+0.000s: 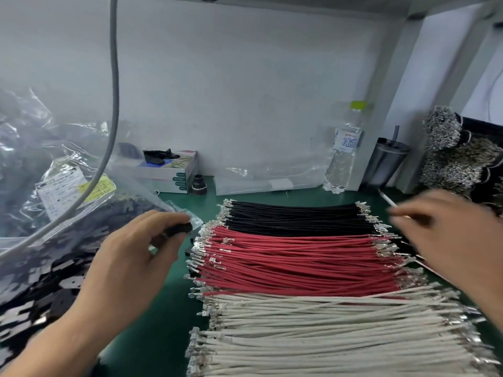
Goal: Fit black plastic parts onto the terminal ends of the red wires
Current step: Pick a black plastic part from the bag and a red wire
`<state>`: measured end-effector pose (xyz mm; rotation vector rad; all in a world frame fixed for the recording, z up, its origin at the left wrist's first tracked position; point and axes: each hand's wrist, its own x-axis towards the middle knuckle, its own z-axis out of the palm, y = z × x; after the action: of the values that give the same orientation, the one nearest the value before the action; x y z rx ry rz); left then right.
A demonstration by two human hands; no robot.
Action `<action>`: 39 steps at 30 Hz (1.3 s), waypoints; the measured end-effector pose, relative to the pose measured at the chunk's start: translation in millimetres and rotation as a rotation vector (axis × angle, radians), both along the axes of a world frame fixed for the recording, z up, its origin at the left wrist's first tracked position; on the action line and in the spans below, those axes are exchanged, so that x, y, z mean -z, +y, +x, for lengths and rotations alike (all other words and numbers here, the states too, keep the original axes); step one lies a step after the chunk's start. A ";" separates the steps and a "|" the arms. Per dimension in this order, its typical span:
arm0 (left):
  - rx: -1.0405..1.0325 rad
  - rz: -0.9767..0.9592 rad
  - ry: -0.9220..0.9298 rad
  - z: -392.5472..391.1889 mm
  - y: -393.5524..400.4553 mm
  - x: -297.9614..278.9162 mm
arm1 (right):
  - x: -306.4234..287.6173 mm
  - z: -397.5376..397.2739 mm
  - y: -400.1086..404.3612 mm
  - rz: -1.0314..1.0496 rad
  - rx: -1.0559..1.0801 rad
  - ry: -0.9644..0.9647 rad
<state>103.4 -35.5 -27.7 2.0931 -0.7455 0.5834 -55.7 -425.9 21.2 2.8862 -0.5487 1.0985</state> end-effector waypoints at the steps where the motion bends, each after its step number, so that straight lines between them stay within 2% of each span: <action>1: 0.014 -0.068 0.007 -1.8 -1.5 0.8 | -11.1 19.9 37.1 0.091 -0.158 0.018; 4: 0.085 -0.147 0.034 -15.0 -8.9 2.5 | -5.1 88.9 102.1 0.260 -0.433 0.237; 7: 0.157 -0.100 0.038 -26.1 -16.1 2.2 | 10.7 130.8 122.9 0.286 -0.452 0.430; 10: 0.206 -0.080 0.032 -29.0 -21.9 -2.1 | 16.5 143.6 118.8 0.284 -0.467 0.390; 15: 0.184 -0.059 -0.043 -42.3 -32.7 -6.0 | 14.5 143.4 114.4 0.171 -0.455 0.369; 17: 0.172 -0.070 -0.016 -44.3 -33.9 -5.9 | 14.8 140.7 111.0 0.168 -0.461 0.362; 23: 0.185 -0.100 0.032 -43.7 -31.7 -3.0 | 16.3 140.0 114.8 0.163 -0.526 0.464; 30: 0.152 -0.125 0.042 -43.5 -32.1 -2.8 | 5.5 136.7 112.1 0.144 -0.497 0.368; 36: 0.142 -0.143 0.102 -40.0 -30.6 -0.3 | -39.5 132.8 106.2 0.311 -0.519 0.038; 39: 0.165 -0.157 0.092 -39.4 -29.1 0.1 | -63.2 125.5 103.3 0.276 -0.512 -0.065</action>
<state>64.0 -64.5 -27.8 1.8800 -0.7852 0.4371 69.8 -322.6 84.3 3.3521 0.0617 1.2518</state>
